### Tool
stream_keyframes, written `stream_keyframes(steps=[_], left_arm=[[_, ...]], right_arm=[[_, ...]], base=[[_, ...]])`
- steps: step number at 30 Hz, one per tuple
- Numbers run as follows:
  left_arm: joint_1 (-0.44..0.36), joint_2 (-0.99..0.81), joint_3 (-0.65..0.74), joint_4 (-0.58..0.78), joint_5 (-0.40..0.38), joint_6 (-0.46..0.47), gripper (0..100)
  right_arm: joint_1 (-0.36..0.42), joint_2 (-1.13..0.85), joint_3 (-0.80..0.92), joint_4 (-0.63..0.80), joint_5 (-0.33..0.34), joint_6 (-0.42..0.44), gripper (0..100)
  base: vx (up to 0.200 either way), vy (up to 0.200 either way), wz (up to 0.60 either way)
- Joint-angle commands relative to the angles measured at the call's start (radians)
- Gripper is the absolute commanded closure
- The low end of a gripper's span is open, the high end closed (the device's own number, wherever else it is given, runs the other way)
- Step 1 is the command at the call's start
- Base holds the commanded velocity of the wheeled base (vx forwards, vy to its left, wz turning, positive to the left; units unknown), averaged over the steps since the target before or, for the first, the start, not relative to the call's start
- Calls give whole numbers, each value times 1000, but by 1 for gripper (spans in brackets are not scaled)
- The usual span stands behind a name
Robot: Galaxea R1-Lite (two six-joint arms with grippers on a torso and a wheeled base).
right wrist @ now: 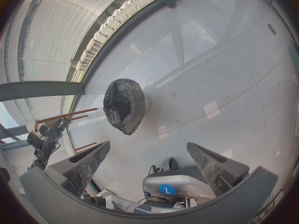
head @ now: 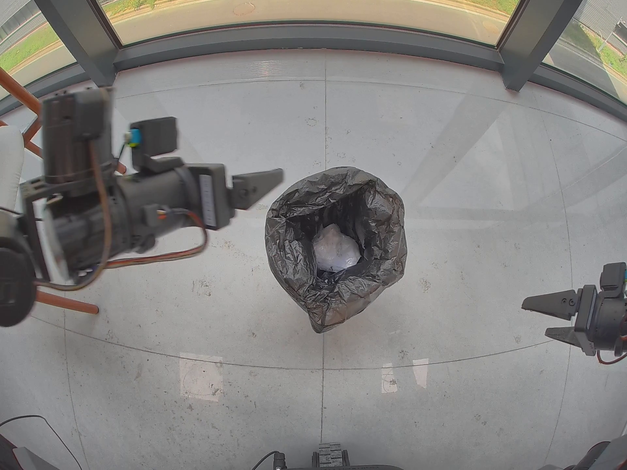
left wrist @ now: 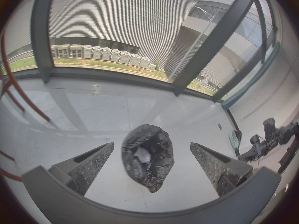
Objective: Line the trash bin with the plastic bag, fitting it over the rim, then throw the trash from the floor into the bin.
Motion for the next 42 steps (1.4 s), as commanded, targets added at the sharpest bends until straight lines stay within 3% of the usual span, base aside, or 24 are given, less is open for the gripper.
stream_keyframes(steps=[1, 3, 7, 13, 17, 19, 22, 25, 27, 28, 29, 30, 34, 36, 42], left_arm=[[209, -418, 206, 73, 72, -33, 0], [281, -499, 263, 75, 68, -36, 0], [360, -687, 421, 77, 74, -33, 0], [380, -963, 674, 80, 77, -25, 0], [409, -1082, 783, 103, 106, -6, 0], [420, -1211, 847, 185, 106, 46, 0], [416, -1334, 909, 287, 111, 95, 0], [416, -1317, 987, 248, 198, 83, 0], [416, -1317, 987, 273, 216, 44, 0], [416, -1317, 987, 273, 216, 44, 0], [414, -1317, 987, 276, 215, 20, 0], [414, -1317, 987, 276, 215, 15, 0], [414, -1317, 987, 273, 215, 20, 0], [414, -1317, 987, 274, 197, 33, 0], [413, -1319, 985, 281, 114, 40, 0]], right_arm=[[-174, -253, 98, -1, 3, -95, 0], [-215, -317, 147, -2, 3, -160, 0], [-215, -487, 244, -2, 3, -287, 0], [-227, -738, 377, -1, 2, -480, 0], [-224, -876, 453, -2, -1, -543, 0], [-217, -1034, 515, -2, -6, -605, 0], [-227, -1092, 512, -4, -6, -614, 0], [-227, -1093, 515, -5, -47, -620, 0], [-229, -1093, 523, -21, -136, -628, 0], [-229, -1093, 523, -21, -136, -628, 0], [-227, -1093, 542, -44, -238, -638, 0], [-229, -1093, 574, -91, -270, -638, 0], [-231, -1092, 577, -111, -254, -641, 0], [-231, -1090, 577, -93, -207, -720, 0], [-227, -1092, 577, -91, -184, -723, 0]], base=[[0, 0, 0], [0, 0, 0], [0, 0, 0], [0, 0, 0], [0, 0, 0], [0, 0, 0], [0, 0, 0], [0, 0, 0], [0, 0, 0], [0, 0, 0], [0, 0, 0], [0, 0, 0], [0, 0, 0], [0, 0, 0], [0, 0, 0]])
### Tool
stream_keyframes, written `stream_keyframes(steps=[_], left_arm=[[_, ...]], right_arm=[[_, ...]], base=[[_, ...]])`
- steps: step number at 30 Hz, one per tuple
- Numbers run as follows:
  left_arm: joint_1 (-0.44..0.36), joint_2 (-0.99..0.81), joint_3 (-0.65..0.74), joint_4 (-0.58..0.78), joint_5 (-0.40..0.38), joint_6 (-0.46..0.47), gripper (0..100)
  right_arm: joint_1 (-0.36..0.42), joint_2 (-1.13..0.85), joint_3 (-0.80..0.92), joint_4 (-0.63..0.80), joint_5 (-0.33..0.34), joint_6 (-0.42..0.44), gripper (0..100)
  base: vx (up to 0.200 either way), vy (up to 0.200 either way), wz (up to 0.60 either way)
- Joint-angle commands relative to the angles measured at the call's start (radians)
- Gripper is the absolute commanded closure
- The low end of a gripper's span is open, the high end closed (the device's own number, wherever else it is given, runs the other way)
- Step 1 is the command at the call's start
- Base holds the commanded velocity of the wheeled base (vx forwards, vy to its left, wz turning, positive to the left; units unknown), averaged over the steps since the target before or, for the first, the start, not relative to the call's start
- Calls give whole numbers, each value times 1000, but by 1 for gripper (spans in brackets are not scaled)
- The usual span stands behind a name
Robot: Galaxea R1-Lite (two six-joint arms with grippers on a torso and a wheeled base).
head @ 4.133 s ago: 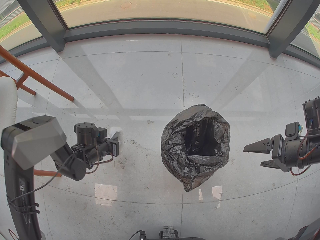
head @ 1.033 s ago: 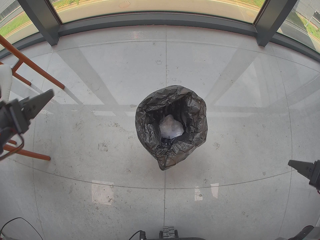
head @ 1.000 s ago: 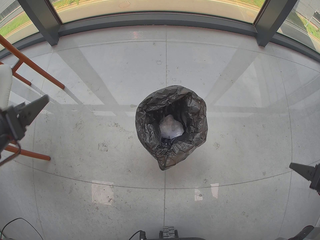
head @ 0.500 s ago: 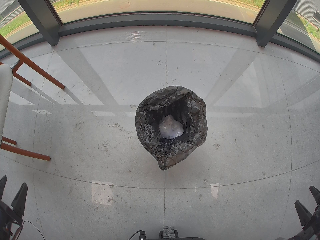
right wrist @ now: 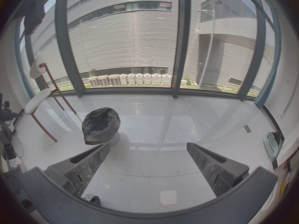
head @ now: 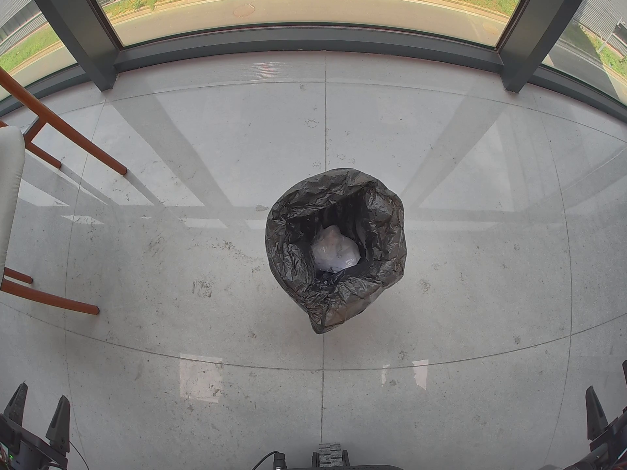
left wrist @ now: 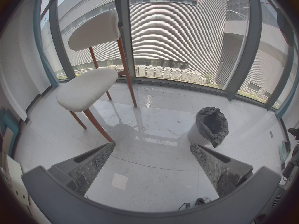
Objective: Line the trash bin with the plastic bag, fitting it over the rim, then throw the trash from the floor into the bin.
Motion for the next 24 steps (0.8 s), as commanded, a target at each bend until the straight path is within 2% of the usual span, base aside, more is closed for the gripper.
stream_keyframes(steps=[1, 7, 11, 13, 14, 17, 24], left_arm=[[9, 4, 15, 7, -22, 0, 0], [161, -23, 18, -1, -23, 9, 0], [160, -32, 18, -1, -51, 32, 0], [138, -85, 18, 5, -103, 60, 0], [138, -120, 18, 34, -161, 109, 0], [138, -120, 18, 54, -200, 129, 0], [138, -120, 16, 54, -204, 123, 0]], right_arm=[[1, -18, 20, 0, 5, -9, 0], [1, -18, 20, -4, 0, 4, 0], [1, -18, 20, -4, 2, 4, 0], [1, -18, 20, -4, 2, 4, 0], [1, -18, 20, -4, 2, 4, 0], [1, -18, 20, -4, 2, 4, 0], [1, -18, 20, -4, 0, 5, 0]], base=[[0, 0, 0], [0, 0, 0], [0, 0, 0], [0, 0, 0], [0, 0, 0], [0, 0, 0], [0, 0, 0]])
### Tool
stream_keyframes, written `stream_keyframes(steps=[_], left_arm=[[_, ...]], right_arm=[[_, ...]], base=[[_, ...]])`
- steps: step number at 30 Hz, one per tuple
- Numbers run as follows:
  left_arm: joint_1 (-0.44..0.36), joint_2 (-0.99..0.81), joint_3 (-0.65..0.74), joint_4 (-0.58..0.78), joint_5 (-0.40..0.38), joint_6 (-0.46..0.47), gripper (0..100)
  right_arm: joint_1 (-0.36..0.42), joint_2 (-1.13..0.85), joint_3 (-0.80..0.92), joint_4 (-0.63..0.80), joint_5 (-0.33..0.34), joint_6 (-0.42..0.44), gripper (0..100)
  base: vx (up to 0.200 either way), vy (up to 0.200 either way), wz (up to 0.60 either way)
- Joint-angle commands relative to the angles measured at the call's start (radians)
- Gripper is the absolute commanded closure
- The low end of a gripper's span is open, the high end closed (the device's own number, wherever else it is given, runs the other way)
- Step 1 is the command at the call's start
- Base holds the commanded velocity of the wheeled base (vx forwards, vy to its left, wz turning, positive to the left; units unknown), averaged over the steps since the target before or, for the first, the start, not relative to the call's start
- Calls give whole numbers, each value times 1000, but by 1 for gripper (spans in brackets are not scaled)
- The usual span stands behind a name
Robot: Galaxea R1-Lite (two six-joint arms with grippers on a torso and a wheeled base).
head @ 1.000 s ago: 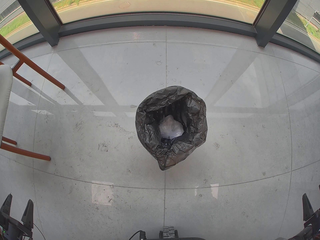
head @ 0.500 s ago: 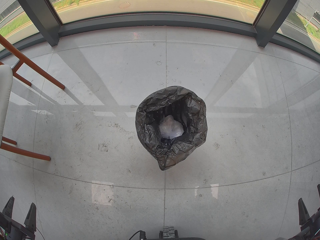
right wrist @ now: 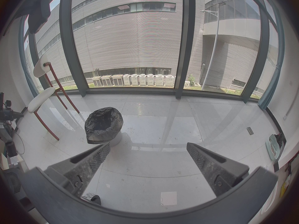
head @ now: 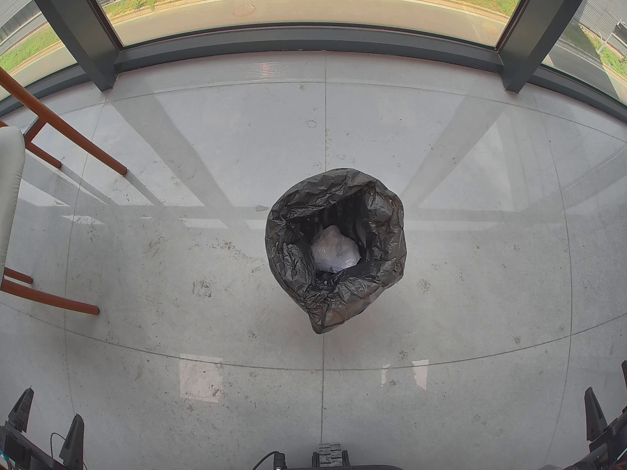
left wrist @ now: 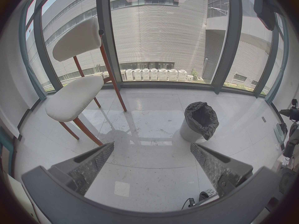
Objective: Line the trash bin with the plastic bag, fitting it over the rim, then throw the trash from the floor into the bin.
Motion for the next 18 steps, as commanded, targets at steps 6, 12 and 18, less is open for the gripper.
stream_keyframes(steps=[6, 12, 18], left_arm=[[1, -21, 18, 2, 5, -6, 0], [1, -21, 18, 2, 6, -6, 0], [-1, -21, 18, 2, 5, -6, 0]], right_arm=[[0, -12, 18, -1, -1, 1, 0], [0, -12, 18, -1, -1, 1, 0], [0, -12, 18, -1, -1, 1, 0]], base=[[0, 0, 0], [0, 167, 0], [0, 200, 0]])
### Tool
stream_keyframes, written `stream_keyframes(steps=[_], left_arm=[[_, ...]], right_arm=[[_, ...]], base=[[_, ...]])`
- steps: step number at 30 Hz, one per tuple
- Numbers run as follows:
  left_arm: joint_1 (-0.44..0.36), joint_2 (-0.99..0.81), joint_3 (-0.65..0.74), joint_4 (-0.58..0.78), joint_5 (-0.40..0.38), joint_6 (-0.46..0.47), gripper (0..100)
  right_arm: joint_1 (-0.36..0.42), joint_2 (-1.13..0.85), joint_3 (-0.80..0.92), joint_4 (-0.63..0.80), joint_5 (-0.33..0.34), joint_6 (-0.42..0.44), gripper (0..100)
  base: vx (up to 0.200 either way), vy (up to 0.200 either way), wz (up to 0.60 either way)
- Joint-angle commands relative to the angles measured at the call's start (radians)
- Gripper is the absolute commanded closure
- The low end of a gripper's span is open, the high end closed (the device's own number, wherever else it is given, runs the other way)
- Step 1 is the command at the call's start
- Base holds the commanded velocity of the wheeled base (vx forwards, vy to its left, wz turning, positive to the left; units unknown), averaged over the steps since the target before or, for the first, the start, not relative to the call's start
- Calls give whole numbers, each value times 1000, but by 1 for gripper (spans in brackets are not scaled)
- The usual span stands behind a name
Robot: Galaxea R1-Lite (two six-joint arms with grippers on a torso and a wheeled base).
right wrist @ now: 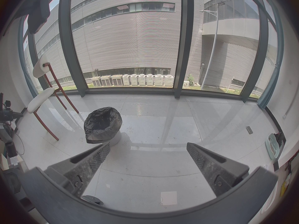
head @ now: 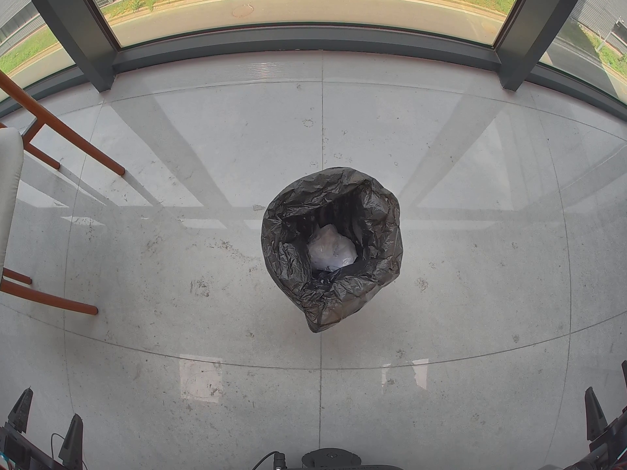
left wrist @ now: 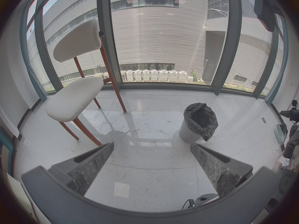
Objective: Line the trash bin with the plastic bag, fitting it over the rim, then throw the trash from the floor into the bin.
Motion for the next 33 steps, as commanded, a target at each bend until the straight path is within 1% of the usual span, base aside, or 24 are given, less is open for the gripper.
stream_keyframes(steps=[1, 33], left_arm=[[0, -12, 16, 0, -2, 0, 0], [0, -12, 16, 0, -7, 1, 0]], right_arm=[[0, -12, 18, 0, 1, -1, 0], [-2, -12, 18, 1, 3, -4, 0]], base=[[0, 200, 0], [0, 200, 0]])
